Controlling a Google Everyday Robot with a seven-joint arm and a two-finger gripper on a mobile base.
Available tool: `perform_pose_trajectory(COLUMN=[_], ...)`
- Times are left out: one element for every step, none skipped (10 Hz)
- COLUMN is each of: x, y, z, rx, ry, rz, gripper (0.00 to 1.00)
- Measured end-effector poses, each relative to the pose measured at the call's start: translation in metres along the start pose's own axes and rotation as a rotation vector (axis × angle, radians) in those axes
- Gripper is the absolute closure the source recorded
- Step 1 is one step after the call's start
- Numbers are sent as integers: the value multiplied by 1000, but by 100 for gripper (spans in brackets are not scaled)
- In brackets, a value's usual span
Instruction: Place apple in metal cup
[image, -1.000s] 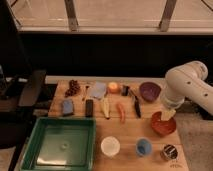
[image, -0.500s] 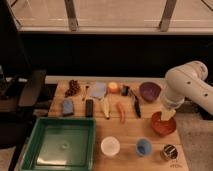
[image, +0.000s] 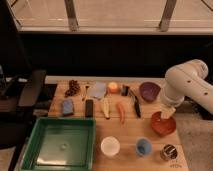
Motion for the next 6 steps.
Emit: perform_pose_trajectory(x=[-16, -36, -55, -77, -93, -108], y=[-17, -40, -63, -89, -113, -138], z=[-1, 0, 0, 2, 1, 1], rx=[13, 27, 39, 59, 88, 114], ry=[-14, -30, -50, -79, -112, -157], rz=[-24, -48, -68, -86, -89, -83], gripper=[35, 35, 35, 35, 35, 35])
